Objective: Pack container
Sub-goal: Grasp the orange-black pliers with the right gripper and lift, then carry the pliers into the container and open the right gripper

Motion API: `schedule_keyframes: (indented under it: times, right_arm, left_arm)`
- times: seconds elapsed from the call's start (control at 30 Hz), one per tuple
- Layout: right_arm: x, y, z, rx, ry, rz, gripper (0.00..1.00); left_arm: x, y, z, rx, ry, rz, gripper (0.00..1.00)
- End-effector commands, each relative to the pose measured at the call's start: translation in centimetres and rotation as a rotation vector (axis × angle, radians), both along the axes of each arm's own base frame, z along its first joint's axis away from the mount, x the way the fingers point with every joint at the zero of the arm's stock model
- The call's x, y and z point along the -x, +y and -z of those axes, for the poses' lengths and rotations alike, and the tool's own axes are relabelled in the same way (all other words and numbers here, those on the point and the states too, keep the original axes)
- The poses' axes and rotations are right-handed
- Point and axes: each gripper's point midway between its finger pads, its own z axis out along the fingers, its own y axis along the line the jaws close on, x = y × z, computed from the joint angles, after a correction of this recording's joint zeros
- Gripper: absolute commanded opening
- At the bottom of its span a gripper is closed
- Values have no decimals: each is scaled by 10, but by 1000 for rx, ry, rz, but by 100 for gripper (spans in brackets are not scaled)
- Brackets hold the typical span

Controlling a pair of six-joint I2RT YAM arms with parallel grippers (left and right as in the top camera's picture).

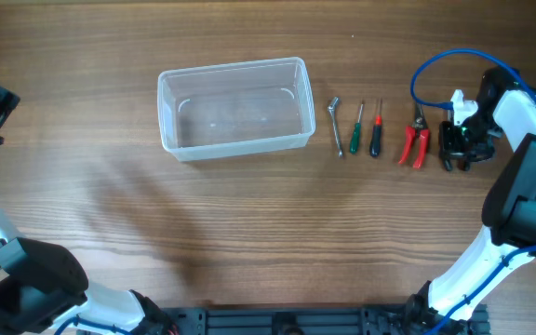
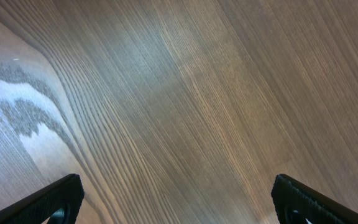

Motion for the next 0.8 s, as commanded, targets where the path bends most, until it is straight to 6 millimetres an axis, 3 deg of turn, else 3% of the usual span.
schedule_keyframes:
  times: [0.0, 0.1, 0.17, 0.27, 0.37, 0.5, 0.57, 0.6, 0.67, 0.73, 0.77]
  right_arm:
    - [0, 1, 2, -7, 14, 75, 4]
    - [-6, -1, -12, -1, -5, 102, 4]
    - [-16, -5, -36, 11, -46, 118, 4]
    - [-36, -5, -88, 12, -154, 122, 4]
    - [-54, 8, -149, -5, -293, 89, 4]
    - [-73, 62, -250, -21, -551, -47, 4]
    - [-74, 100, -285, -22, -655, -153, 4]
    - [-73, 129, -303, -30, -714, -233, 4]
    - [-69, 181, -322, -47, -791, -405, 4]
    - [-62, 230, -330, -64, -835, -577, 4]
    - [-56, 265, -332, -75, -860, -706, 4]
  left_arm:
    - [0, 0, 3, 13, -1, -9, 100]
    - [0, 0, 3, 13, -1, -9, 100]
    - [0, 0, 3, 13, -1, -9, 100]
    - [0, 0, 3, 13, -1, -9, 100]
    - [0, 0, 3, 13, -1, -9, 100]
    - [0, 0, 3, 13, -1, -9, 100]
    - [0, 0, 3, 13, -1, -9, 100]
    - [0, 0, 3, 13, -1, -9, 100]
    - [0, 0, 3, 13, -1, -9, 100]
    - [0, 0, 3, 13, -1, -9, 100]
    - [0, 0, 3, 13, -1, -9, 100]
